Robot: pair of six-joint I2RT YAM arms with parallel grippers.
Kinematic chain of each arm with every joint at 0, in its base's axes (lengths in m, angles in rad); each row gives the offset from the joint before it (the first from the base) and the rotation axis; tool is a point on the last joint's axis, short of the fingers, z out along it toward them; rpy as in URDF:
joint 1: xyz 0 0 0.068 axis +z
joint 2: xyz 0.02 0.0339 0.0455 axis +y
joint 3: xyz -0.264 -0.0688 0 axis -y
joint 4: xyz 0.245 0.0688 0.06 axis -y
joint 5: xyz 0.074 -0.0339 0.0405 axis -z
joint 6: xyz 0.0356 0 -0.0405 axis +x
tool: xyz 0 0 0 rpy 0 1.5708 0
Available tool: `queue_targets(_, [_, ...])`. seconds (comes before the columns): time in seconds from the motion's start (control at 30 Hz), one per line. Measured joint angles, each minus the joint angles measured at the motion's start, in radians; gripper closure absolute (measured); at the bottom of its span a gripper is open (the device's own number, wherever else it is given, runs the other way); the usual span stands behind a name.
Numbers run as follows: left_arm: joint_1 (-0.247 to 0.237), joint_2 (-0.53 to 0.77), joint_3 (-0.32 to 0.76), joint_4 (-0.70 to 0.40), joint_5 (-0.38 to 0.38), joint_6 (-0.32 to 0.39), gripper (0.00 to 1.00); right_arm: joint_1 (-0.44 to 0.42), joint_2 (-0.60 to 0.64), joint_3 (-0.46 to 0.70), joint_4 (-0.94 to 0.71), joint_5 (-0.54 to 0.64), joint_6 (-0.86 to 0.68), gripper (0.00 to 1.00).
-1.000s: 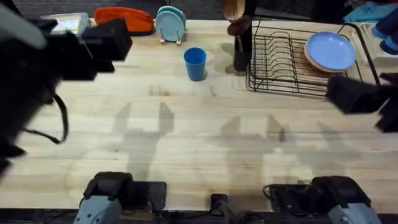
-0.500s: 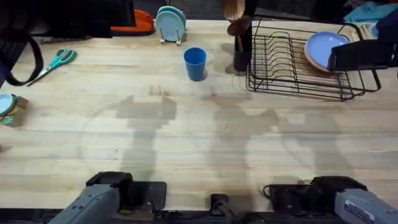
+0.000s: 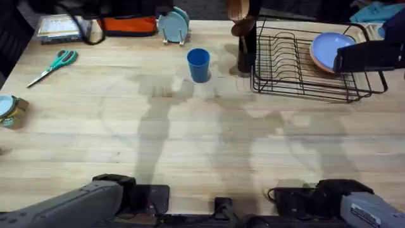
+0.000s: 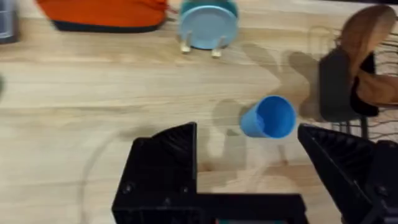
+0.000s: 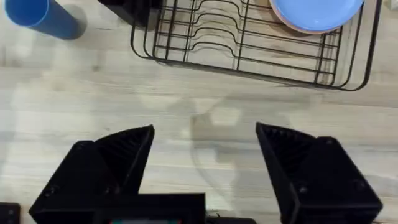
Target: Pick up the cup on the table and put them onto the rack.
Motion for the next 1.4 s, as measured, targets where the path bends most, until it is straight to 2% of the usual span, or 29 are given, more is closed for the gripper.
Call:
queue_targets(0.2, [-0.078, 0.078, 0.0, 0.022, 0.0, -0.069, 0.008, 0.0, 0.0, 0.0, 0.0, 0.0, 0.0, 0.009])
queue_targets(0.33, [-0.101, 0.134, 0.0, 0.022, 0.0, -0.123, 0.006, 0.0, 0.0, 0.0, 0.0, 0.0, 0.0, 0.009])
queue_targets(0.5, [-0.125, 0.191, 0.0, 0.022, 0.0, -0.149, 0.007, 0.0, 0.0, 0.0, 0.0, 0.0, 0.0, 0.009])
queue_targets(1.2, [-0.127, 0.365, 0.0, 0.036, 0.0, -0.159, 0.006, 0.0, 0.0, 0.0, 0.0, 0.0, 0.0, 0.009])
queue_targets(1.4, [-0.127, 0.405, 0.0, 0.037, -0.031, -0.159, 0.006, 0.0, 0.0, 0.0, 0.0, 0.0, 0.0, 0.009])
